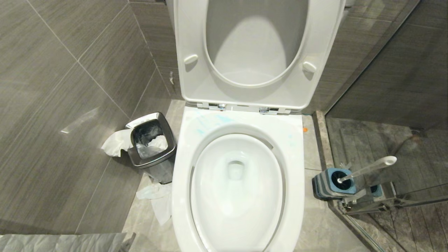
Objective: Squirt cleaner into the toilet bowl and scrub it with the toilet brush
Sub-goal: Pour in the cleaning agent
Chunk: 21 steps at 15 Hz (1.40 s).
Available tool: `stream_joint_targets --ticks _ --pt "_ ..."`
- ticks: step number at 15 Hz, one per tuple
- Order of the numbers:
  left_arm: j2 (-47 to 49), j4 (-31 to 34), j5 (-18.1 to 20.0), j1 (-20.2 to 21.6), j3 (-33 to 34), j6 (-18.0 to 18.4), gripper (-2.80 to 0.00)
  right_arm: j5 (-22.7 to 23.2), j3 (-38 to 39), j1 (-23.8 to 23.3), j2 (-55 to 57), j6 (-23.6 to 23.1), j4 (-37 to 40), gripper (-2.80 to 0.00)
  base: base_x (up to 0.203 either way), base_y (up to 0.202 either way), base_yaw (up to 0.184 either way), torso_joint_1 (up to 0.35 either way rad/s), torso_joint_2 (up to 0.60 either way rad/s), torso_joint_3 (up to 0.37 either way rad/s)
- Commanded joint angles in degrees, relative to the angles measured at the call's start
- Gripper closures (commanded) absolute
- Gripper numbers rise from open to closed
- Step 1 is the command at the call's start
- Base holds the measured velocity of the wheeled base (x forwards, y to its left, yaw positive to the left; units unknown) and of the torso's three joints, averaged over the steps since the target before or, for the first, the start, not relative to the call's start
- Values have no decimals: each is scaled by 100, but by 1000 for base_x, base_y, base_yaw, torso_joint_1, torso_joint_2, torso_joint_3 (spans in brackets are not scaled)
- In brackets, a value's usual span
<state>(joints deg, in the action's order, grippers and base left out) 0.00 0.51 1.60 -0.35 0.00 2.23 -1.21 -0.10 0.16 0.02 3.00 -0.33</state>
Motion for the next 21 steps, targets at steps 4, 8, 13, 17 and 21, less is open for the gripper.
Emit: stream_joint_targets --ticks 4,8,13,17,21 --pt "9 1 4 0 9 -3 0 6 1 2 -2 7 -2 0 0 0 0 7 2 -198" --pt "9 1 7 0 9 -3 0 6 1 2 -2 1 7 0 0 0 0 3 5 -200" --pt "9 1 -1 0 9 -1 0 6 1 2 -2 7 7 0 0 0 0 5 2 -195" --pt "9 1 -1 0 9 -3 0 6 1 2 -2 7 7 0 0 0 0 -1 3 -201" --pt "9 1 -1 0 9 5 0 6 -8 2 -2 7 15 0 0 0 0 3 2 -194"
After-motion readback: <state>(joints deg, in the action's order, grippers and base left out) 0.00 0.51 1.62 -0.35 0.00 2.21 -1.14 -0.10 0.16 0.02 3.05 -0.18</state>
